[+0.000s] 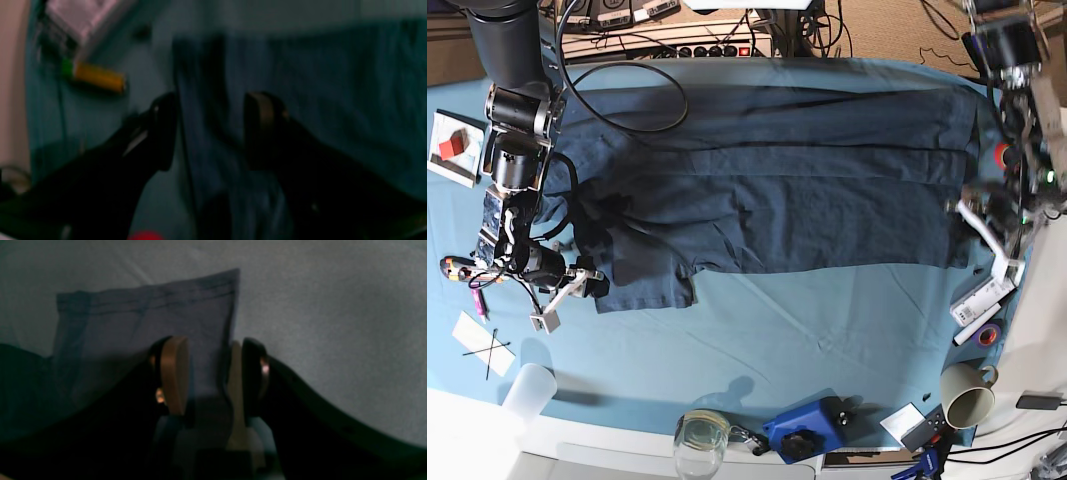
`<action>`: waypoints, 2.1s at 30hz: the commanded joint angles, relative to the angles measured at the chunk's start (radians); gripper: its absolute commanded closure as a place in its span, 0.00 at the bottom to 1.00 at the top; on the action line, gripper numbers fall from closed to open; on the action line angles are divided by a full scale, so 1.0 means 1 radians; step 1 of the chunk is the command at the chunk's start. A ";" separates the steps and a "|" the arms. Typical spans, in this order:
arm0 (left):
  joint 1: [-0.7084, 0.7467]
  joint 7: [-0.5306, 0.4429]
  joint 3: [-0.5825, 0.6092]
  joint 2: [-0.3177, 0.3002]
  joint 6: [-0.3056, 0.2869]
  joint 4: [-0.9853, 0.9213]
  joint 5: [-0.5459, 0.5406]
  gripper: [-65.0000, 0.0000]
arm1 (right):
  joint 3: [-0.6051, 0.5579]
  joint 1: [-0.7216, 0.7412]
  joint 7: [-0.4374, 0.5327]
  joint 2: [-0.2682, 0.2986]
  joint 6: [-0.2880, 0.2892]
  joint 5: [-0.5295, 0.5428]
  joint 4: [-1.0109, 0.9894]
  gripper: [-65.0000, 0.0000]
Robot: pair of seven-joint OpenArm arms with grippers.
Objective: Fold the T-shirt properly
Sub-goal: 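Grasp the hem edge with both grippers and fold it toward the collar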
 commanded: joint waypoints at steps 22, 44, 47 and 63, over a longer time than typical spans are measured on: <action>-0.243 0.120 0.010 -0.019 -0.084 -0.491 -0.111 0.67 | 0.000 0.011 -0.083 0.011 0.059 0.036 0.003 0.79; -0.243 0.259 0.010 -0.120 -0.045 -0.420 -0.423 1.00 | 0.001 0.010 -0.172 0.031 0.059 0.180 0.286 1.00; -0.243 0.302 0.010 -0.128 -0.058 -0.391 -0.470 1.00 | 0.001 0.009 -0.226 0.031 0.059 0.219 0.312 1.00; -0.091 0.373 -0.037 -0.128 -0.051 -0.117 -0.457 1.00 | 0.238 -0.290 -0.356 0.032 0.059 0.384 0.738 1.00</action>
